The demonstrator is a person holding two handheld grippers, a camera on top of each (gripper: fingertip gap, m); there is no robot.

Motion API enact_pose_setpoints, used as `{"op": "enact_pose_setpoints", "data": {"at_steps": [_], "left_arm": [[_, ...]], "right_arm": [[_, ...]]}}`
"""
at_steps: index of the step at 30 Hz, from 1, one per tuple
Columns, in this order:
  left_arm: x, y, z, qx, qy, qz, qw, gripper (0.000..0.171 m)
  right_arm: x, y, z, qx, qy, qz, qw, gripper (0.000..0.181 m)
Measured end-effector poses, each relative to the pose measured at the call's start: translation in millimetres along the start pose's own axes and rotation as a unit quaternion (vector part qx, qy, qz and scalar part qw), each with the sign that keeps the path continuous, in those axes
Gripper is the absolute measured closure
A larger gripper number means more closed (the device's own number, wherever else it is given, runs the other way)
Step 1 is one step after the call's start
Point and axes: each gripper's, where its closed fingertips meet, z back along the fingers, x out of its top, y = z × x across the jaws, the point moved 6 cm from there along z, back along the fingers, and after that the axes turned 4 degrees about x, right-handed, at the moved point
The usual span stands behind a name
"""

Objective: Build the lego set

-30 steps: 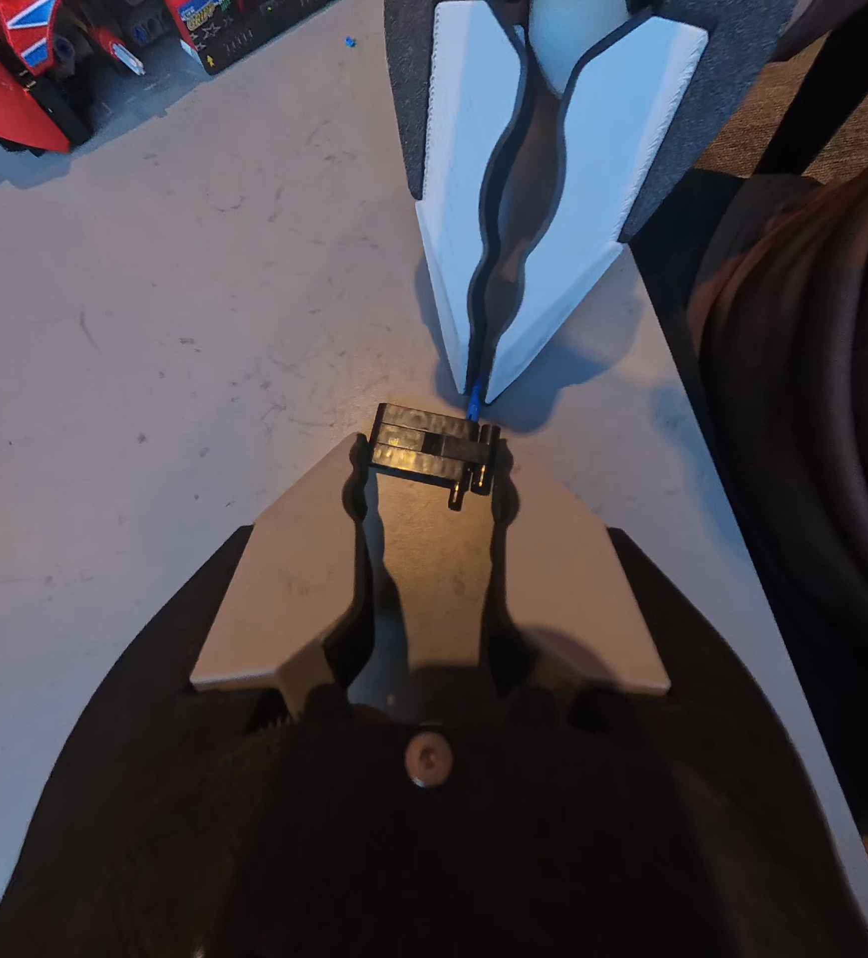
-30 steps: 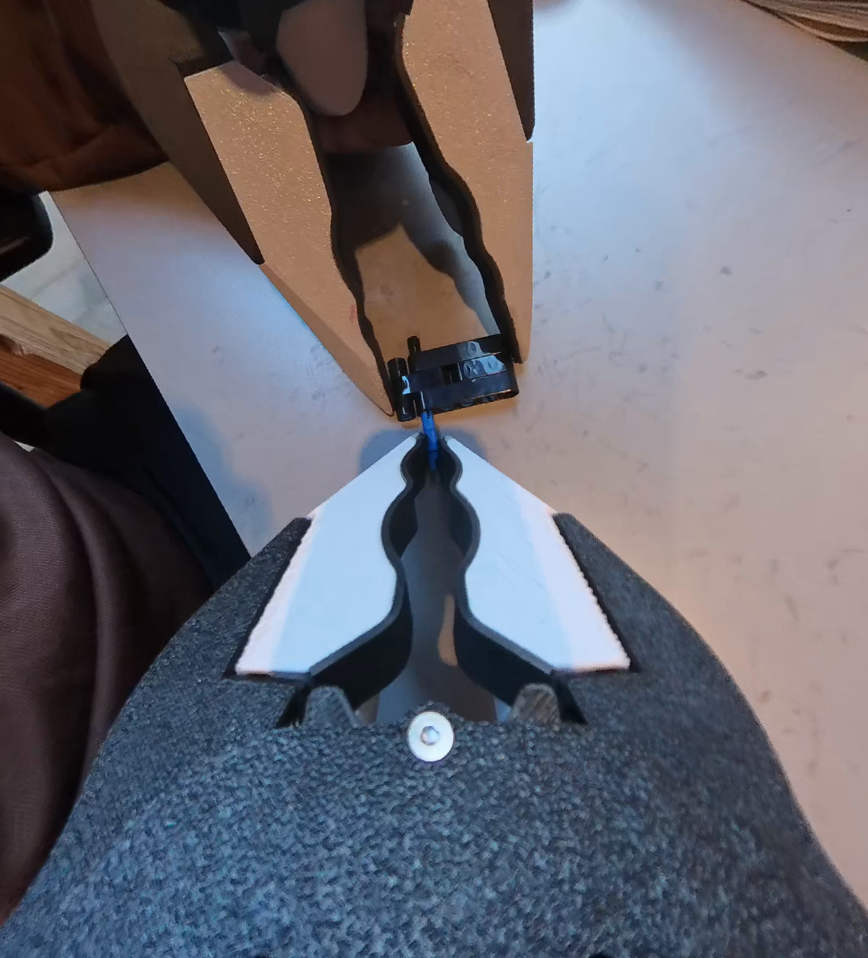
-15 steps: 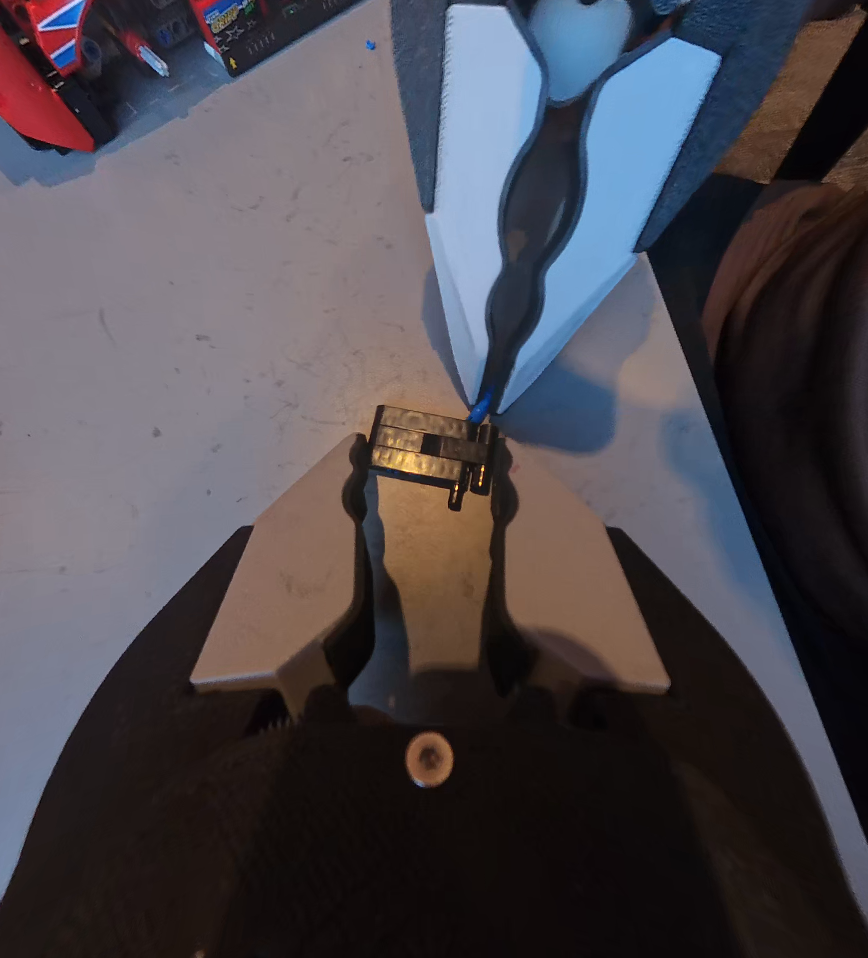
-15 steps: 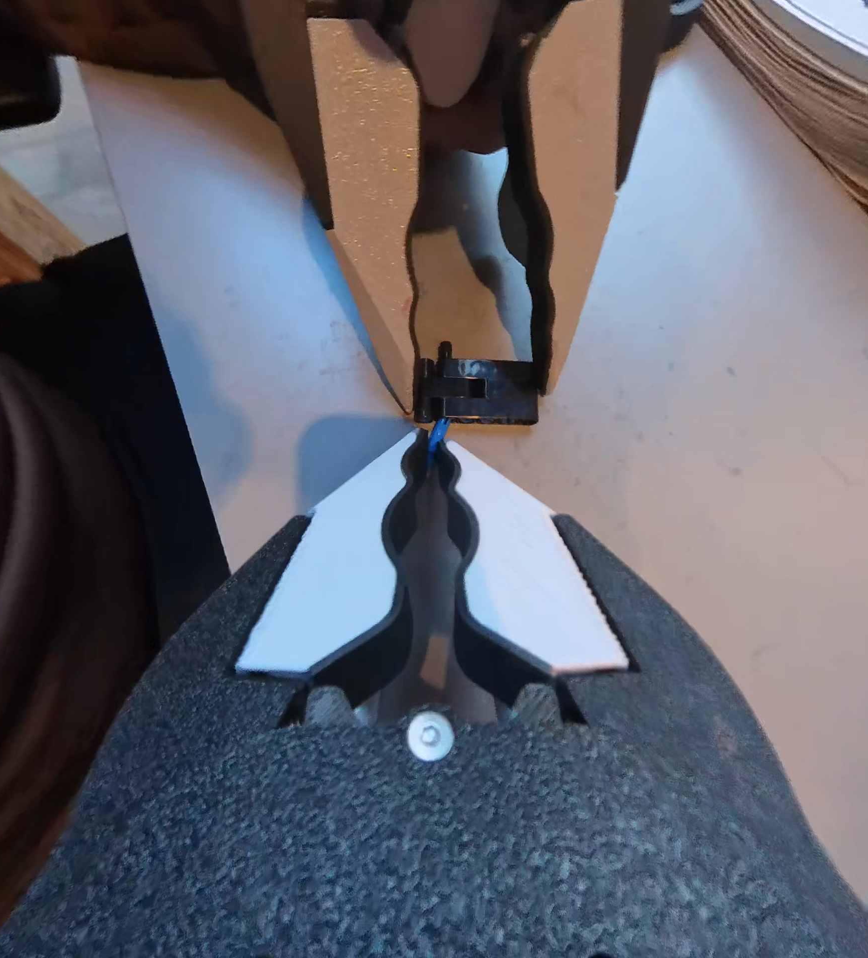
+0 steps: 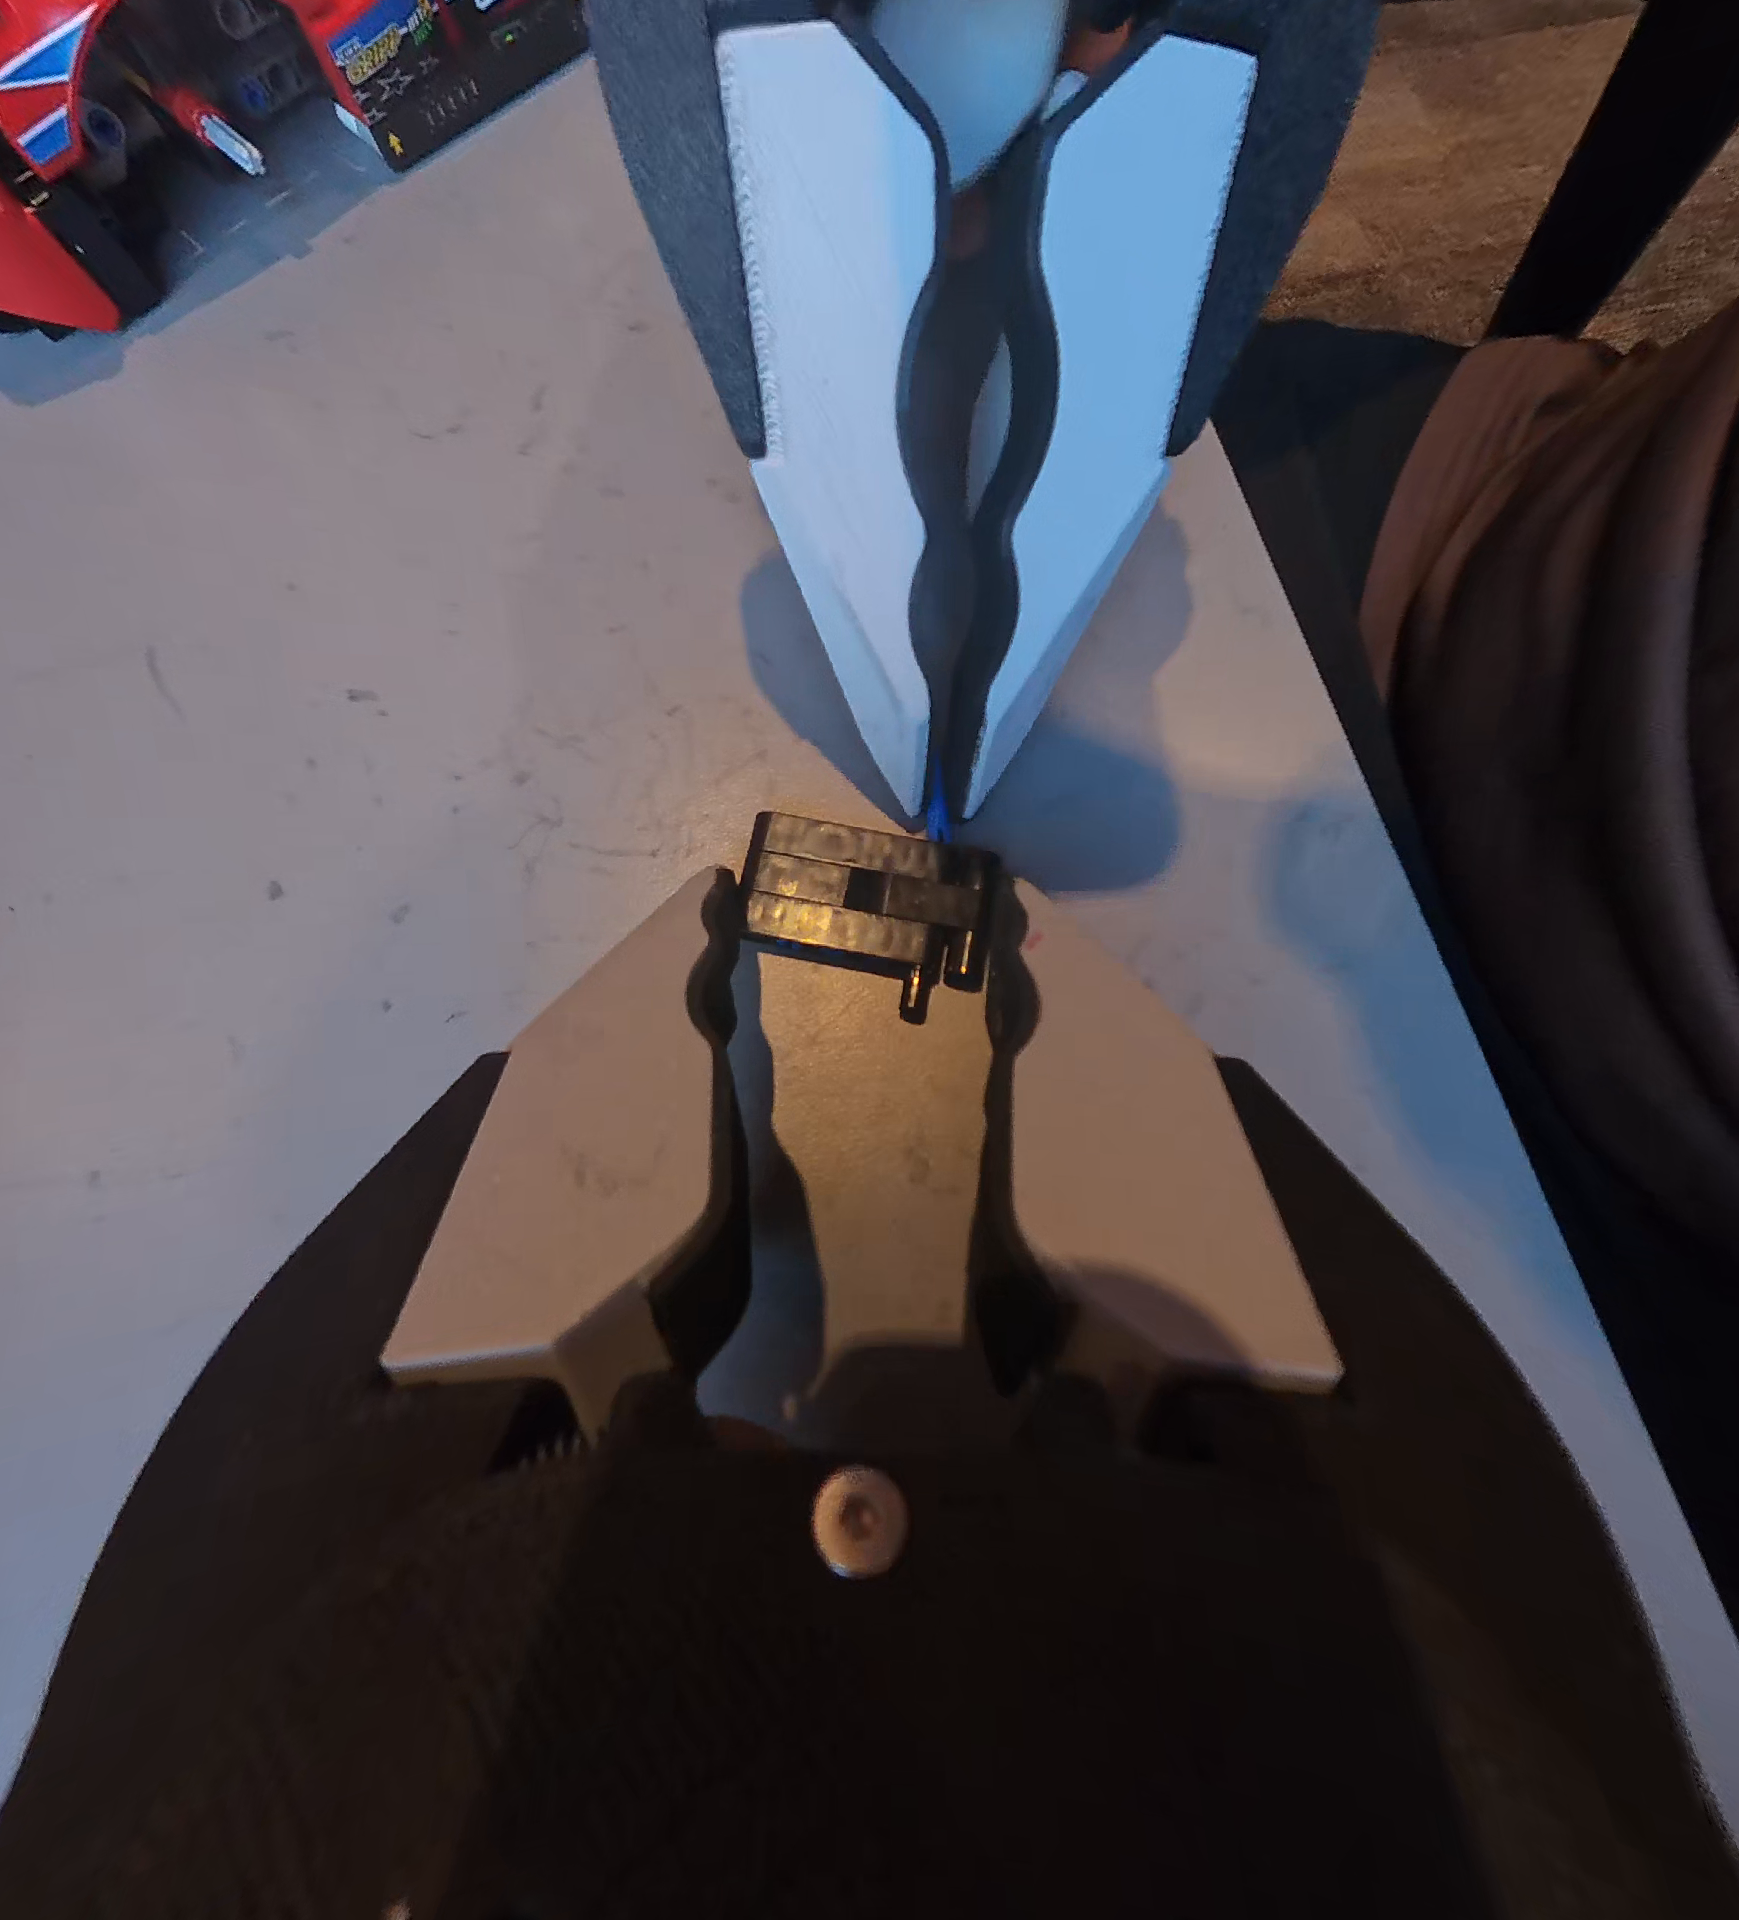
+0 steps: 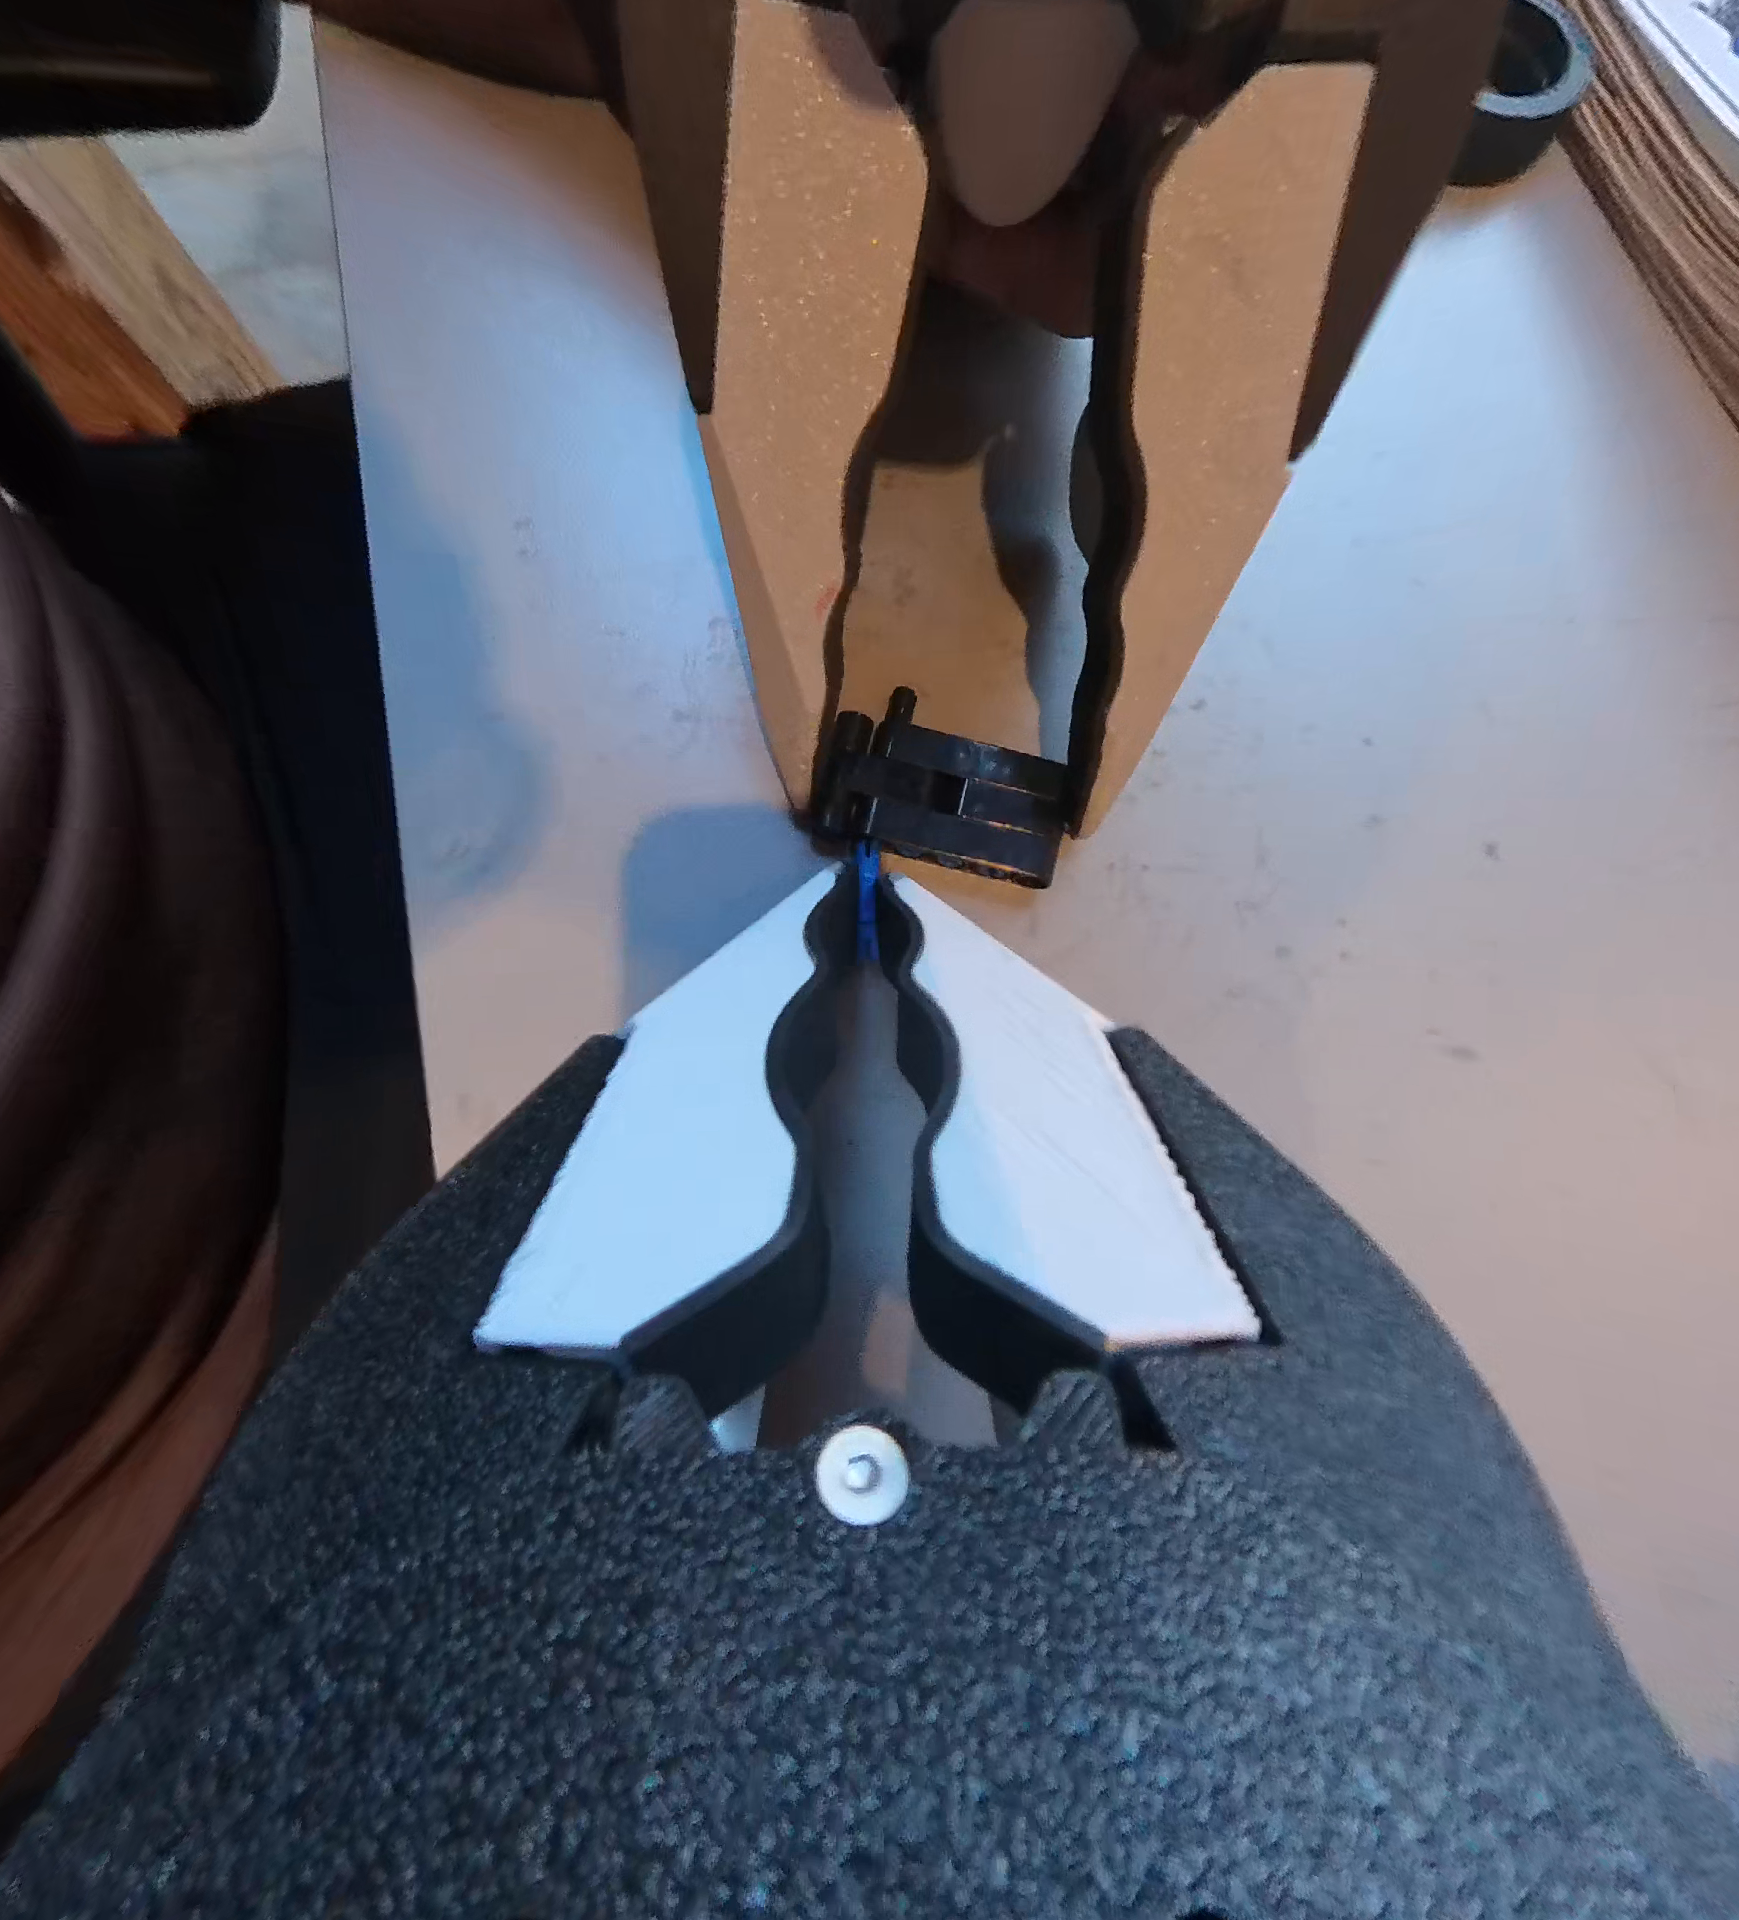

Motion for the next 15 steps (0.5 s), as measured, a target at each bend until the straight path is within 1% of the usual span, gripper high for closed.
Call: {"op": "enact_pose_setpoints", "data": {"at_steps": [2, 7, 11, 15], "left_arm": [[0.7, 1.2, -0.7, 0.011, 0.002, 0.009, 1.000, 0.125], [1.4, 1.8, -1.2, 0.027, 0.004, 0.019, 0.999, 0.125], [0.8, 2.6, -0.7, 0.029, 0.003, 0.019, 0.999, 0.125], [1.1, 4.4, -1.5, 0.031, 0.001, 0.025, 0.999, 0.125]], "right_arm": [[-0.8, 0.3, 0.1, -0.009, -0.010, -0.035, 0.999, 0.179], [-0.7, 3.2, 0.1, -0.066, -0.010, -0.080, 0.994, 0.179], [-0.9, 0.7, 0.3, -0.060, -0.017, -0.111, 0.992, 0.179], [-1.7, -1.8, 3.7, -0.061, -0.028, -0.117, 0.991, 0.177]]}}
